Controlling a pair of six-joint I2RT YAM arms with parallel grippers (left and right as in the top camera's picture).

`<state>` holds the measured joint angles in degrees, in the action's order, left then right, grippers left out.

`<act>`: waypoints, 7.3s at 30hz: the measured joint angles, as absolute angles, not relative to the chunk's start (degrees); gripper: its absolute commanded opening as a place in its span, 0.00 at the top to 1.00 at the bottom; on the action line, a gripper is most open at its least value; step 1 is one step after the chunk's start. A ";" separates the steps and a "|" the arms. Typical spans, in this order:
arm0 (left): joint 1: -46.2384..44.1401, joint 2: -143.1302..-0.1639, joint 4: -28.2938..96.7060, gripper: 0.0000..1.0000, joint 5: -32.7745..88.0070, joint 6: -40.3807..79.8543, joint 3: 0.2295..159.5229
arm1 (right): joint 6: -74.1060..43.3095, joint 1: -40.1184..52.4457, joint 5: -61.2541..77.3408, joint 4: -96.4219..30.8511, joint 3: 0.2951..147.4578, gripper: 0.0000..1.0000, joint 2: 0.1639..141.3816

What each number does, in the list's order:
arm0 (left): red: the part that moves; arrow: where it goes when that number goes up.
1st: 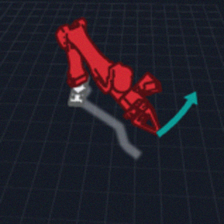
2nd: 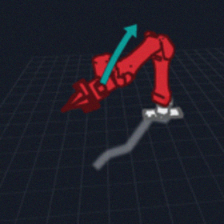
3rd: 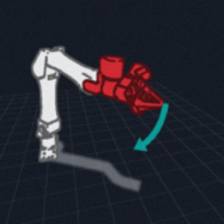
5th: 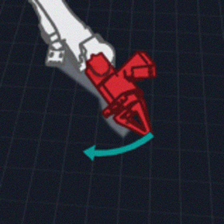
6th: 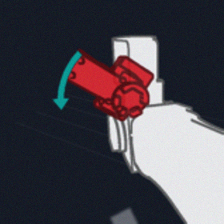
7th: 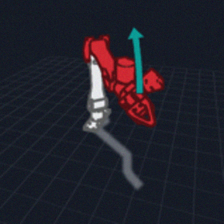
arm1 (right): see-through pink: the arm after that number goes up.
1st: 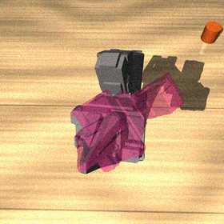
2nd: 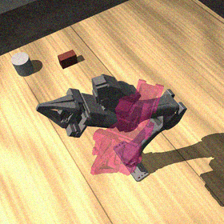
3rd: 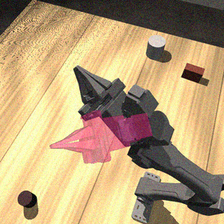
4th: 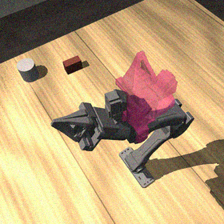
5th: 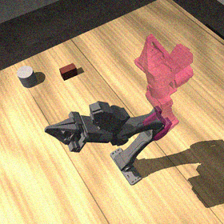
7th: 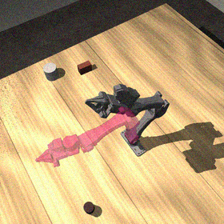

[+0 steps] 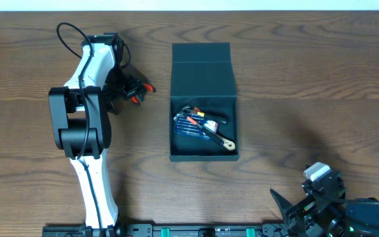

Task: Pack container
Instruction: 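Lower the left gripper onto the red-black pliers and grasp them, then carry the pliers with the left gripper and lower them into the box, then open the left gripper and withdraw it from the box, then move both grippers to the raised box lid on either side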

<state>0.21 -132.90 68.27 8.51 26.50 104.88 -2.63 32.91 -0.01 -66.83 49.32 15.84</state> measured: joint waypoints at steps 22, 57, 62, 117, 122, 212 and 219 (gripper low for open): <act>0.21 -132.90 66.74 0.66 7.49 27.20 104.92 | -2.63 32.91 -0.01 -66.83 49.32 0.01 15.84; -2.22 -129.43 64.20 0.94 10.59 35.46 104.92 | -2.63 32.91 -0.01 -66.83 49.32 0.01 15.84; -5.15 -120.99 64.16 0.94 10.79 37.91 104.92 | -2.63 32.91 -0.01 -66.83 49.32 0.01 15.84; -43.18 -99.66 41.41 0.92 10.81 88.05 68.16 | -2.63 32.91 -0.01 -66.83 49.32 0.01 15.84; -43.18 -99.66 39.70 0.67 11.42 88.40 65.49 | -2.63 32.91 -0.01 -66.83 49.32 0.00 15.84; -12.23 -70.85 30.94 0.94 10.22 41.50 67.99 | -12.47 23.31 -5.52 -41.67 70.52 0.55 71.13; -1.91 -83.81 24.34 0.94 20.75 41.74 68.01 | -21.91 9.23 9.04 -36.53 70.76 0.99 86.43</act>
